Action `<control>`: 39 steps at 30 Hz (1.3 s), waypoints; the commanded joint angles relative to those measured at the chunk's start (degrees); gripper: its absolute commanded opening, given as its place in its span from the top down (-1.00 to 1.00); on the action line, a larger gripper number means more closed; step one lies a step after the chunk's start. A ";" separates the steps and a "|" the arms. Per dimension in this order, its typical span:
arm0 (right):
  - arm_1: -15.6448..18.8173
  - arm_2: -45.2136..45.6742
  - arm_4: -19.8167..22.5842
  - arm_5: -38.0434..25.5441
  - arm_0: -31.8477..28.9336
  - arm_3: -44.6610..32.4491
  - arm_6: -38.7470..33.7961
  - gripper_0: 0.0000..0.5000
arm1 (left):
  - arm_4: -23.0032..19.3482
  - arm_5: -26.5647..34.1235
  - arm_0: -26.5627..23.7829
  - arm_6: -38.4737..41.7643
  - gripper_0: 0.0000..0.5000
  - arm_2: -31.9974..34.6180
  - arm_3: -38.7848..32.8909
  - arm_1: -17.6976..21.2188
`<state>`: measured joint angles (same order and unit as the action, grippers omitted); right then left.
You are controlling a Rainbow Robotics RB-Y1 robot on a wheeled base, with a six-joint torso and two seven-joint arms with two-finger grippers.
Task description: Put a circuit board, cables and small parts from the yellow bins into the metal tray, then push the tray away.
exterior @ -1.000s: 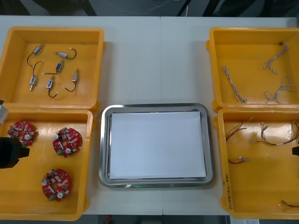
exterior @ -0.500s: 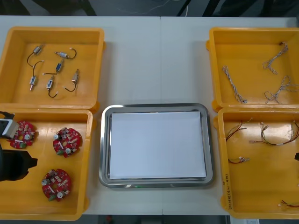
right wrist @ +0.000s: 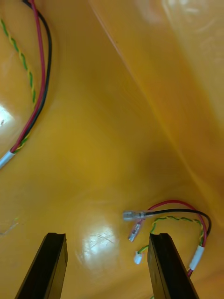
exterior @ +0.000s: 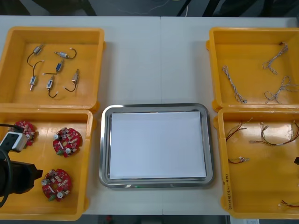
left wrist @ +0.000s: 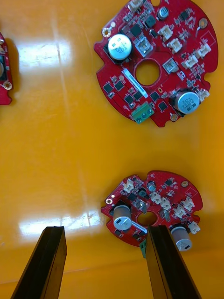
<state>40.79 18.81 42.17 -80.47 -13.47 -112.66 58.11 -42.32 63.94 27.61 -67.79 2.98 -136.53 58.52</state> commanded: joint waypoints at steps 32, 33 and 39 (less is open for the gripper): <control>0.96 -4.13 -0.60 10.86 -5.25 4.73 0.42 -1.00 | 6.37 -10.06 -1.16 -0.76 -1.00 -11.60 7.51 4.05; 0.96 -4.22 -0.60 11.03 -5.25 4.82 0.51 -1.00 | 6.46 -10.06 -1.25 -0.76 -1.00 -11.68 7.60 4.05; 0.87 -4.75 0.02 11.56 -5.34 5.26 0.25 -1.00 | 6.37 -10.06 -2.57 -0.23 -1.00 -12.47 8.21 4.05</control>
<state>40.79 14.89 41.46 -69.40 -17.04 -107.28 58.13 -36.48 54.60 26.76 -67.79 -8.11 -128.50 60.30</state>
